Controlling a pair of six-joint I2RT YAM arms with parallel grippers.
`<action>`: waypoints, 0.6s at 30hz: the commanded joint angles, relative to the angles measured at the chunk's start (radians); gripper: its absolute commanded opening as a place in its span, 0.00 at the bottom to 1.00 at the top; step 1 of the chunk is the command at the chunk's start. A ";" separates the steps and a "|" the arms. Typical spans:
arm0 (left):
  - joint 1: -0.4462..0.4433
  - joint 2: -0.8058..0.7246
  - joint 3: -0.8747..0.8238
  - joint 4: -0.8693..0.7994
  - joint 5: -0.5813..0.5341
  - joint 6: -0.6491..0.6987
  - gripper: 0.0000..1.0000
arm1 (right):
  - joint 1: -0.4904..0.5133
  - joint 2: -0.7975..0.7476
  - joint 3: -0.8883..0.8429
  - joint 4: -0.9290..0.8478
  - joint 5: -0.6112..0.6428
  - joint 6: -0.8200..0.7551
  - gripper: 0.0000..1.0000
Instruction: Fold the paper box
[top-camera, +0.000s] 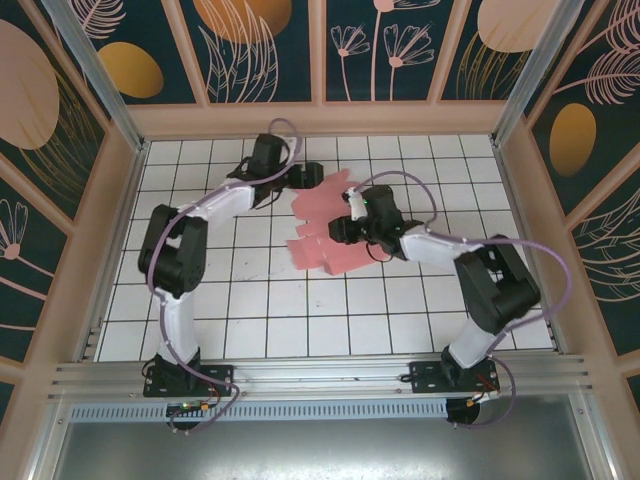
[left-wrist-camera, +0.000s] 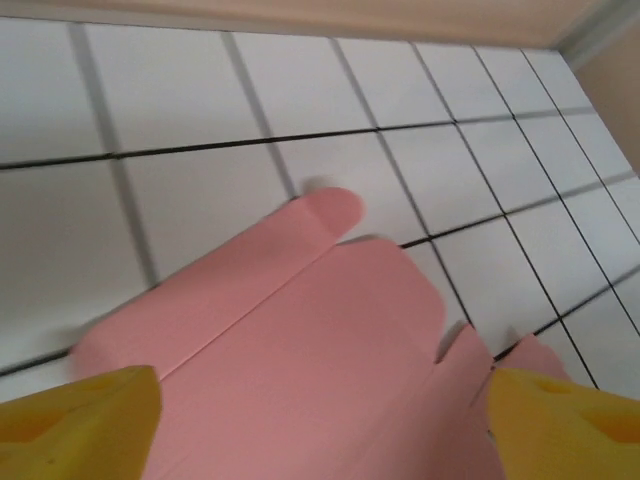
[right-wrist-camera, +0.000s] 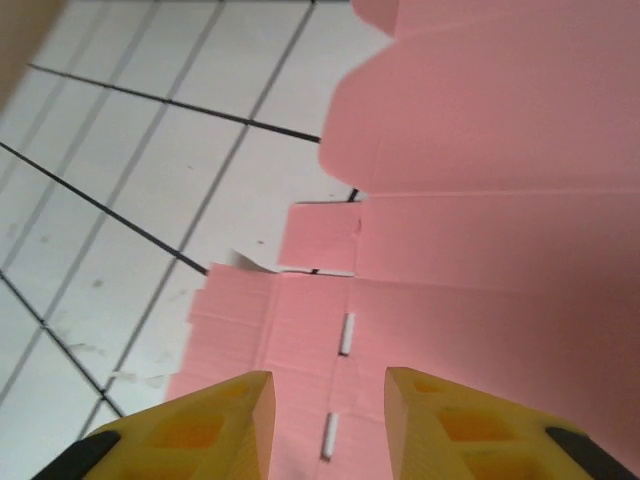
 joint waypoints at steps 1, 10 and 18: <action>-0.026 0.108 0.107 -0.119 0.083 0.056 0.65 | 0.002 -0.056 -0.127 0.155 0.022 0.154 0.35; -0.054 0.289 0.211 -0.153 0.083 -0.005 0.52 | -0.039 -0.057 -0.267 0.155 0.076 0.333 0.34; -0.053 0.159 -0.087 -0.031 -0.045 -0.139 0.58 | -0.191 0.095 -0.143 0.038 0.046 0.327 0.33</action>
